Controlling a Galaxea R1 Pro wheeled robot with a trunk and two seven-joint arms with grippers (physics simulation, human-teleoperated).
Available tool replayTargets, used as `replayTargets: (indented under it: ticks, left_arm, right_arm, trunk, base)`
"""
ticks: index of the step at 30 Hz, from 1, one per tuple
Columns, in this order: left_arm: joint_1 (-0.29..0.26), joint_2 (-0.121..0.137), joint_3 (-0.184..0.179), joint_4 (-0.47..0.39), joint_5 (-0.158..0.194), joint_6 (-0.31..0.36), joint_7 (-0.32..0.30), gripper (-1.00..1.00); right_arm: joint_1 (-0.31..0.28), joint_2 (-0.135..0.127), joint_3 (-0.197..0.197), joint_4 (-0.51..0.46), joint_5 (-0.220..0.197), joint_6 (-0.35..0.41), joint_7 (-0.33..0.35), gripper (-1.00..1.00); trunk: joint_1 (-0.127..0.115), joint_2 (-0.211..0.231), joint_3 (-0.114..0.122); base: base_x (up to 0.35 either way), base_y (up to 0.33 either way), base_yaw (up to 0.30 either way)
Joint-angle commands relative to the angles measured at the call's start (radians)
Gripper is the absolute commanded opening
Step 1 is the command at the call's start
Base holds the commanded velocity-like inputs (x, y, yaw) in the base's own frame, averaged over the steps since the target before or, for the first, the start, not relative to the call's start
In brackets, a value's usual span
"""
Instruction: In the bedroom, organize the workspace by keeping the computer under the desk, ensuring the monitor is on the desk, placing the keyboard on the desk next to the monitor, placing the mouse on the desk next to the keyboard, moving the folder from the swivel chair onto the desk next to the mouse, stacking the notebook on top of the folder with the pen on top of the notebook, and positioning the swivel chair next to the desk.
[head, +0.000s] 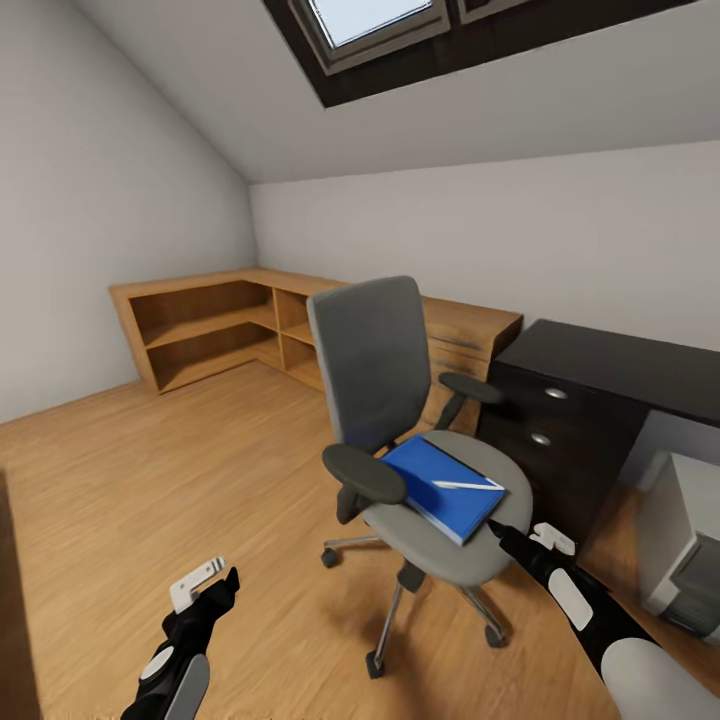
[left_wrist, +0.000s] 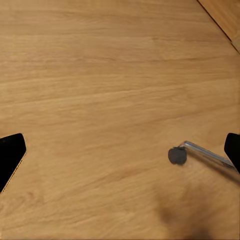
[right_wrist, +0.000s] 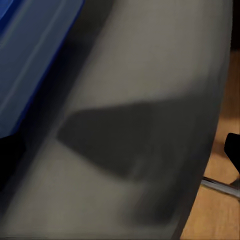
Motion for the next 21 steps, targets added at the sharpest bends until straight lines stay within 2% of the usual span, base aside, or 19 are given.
replayTargets:
  ticks: [1, 5, 13, 21]
  left_arm:
    - [-0.001, -0.001, -0.004, -0.001, 0.006, 0.005, 0.002, 1.00]
    - [-0.001, -0.001, -0.018, -0.001, 0.006, 0.004, 0.002, 1.00]
    - [-0.001, -0.001, -0.023, -0.001, 0.006, 0.004, 0.002, 1.00]
    - [-0.001, -0.001, -0.030, -0.001, 0.006, 0.004, 0.002, 1.00]
  right_arm:
    - [0.001, 0.044, 0.005, 0.023, -0.010, 0.009, 0.006, 1.00]
    - [0.001, 0.044, 0.005, 0.023, -0.010, 0.009, 0.006, 1.00]
    - [0.001, 0.044, 0.005, 0.023, -0.010, 0.009, 0.006, 1.00]
    - [0.001, 0.044, 0.005, 0.025, -0.010, 0.008, 0.007, 1.00]
  trunk:
    - [0.000, 0.000, -0.001]
    - [0.000, 0.000, -0.001]
    - [0.000, 0.000, -0.001]
    - [0.000, 0.000, -0.001]
  base:
    - [0.000, 0.000, 0.274]
    - [0.000, 0.000, 0.274]
    - [0.000, 0.000, 0.241]
    - [0.000, 0.000, 0.036]
